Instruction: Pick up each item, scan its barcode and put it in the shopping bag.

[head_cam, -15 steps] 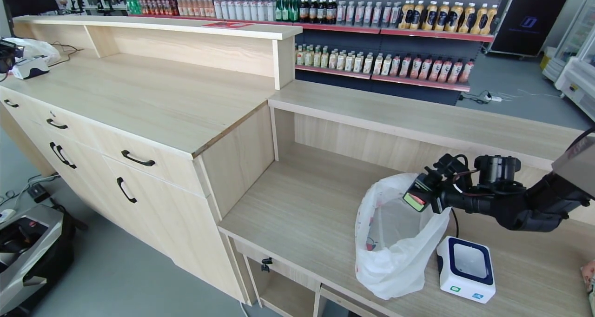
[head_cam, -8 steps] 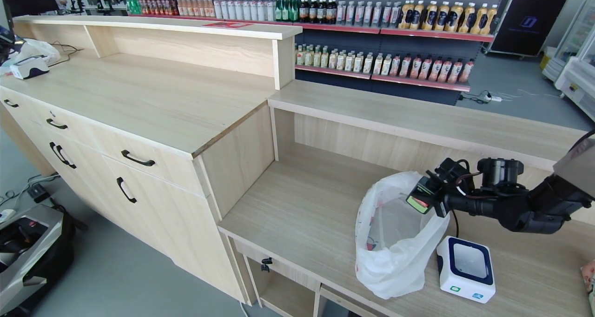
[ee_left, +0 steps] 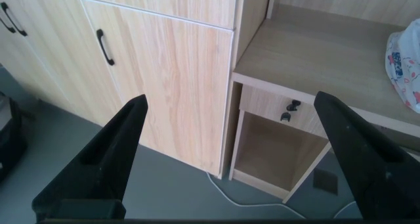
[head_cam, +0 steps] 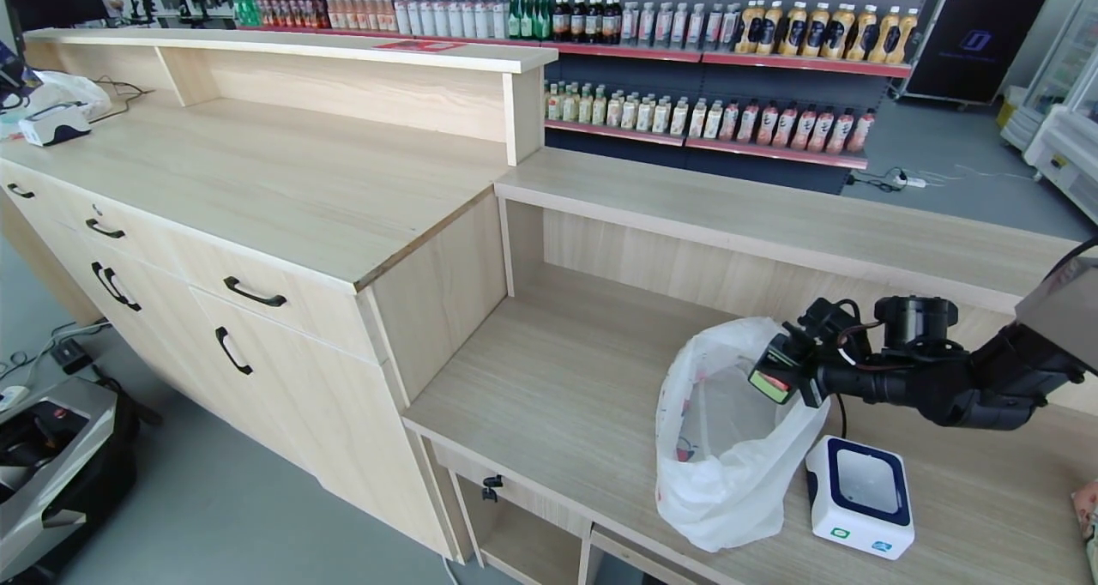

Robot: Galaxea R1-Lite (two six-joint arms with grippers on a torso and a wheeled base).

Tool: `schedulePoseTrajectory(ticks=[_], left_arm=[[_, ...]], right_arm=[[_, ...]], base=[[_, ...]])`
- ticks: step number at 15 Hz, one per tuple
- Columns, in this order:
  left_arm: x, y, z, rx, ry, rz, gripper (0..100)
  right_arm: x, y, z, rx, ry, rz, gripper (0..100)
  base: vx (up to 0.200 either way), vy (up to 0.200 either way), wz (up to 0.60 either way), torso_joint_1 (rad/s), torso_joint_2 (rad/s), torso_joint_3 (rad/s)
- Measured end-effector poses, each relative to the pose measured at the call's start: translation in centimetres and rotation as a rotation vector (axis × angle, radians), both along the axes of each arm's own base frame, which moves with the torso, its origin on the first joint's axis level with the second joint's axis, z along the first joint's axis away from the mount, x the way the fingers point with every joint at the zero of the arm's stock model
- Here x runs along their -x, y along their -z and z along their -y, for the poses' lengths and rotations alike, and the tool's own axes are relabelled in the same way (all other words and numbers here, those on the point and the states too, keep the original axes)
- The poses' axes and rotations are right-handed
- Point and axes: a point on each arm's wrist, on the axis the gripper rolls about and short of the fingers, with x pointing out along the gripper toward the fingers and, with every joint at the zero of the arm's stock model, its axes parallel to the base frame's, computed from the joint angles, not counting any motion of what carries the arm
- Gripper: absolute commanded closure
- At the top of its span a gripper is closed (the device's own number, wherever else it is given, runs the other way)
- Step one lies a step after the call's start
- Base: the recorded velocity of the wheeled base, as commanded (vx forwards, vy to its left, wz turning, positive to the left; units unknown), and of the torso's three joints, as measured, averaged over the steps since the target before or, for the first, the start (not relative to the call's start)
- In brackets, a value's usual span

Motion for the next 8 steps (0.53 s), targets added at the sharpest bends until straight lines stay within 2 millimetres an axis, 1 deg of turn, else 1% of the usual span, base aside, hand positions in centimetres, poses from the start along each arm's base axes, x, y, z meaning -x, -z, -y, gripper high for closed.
schedulePoseTrajectory(ticks=[1, 6, 8], left_arm=[[0.00, 0.00, 0.00, 0.000, 0.000, 0.000, 0], [0.00, 0.00, 0.00, 0.000, 0.001, 0.000, 0], [0.00, 0.00, 0.00, 0.000, 0.001, 0.000, 0]], right_arm=[[-0.03, 0.07, 0.00, 0.001, -0.001, 0.000, 0], [-0.31, 0.06, -0.11, 0.000, -0.005, 0.007, 0], [-0.39, -0.24, -0.12, -0.005, -0.005, 0.013, 0]], base=[[0.000, 0.000, 0.00, 0.000, 0.00, 0.000], [0.000, 0.000, 0.00, 0.000, 0.00, 0.000], [0.000, 0.000, 0.00, 0.000, 0.00, 0.000]])
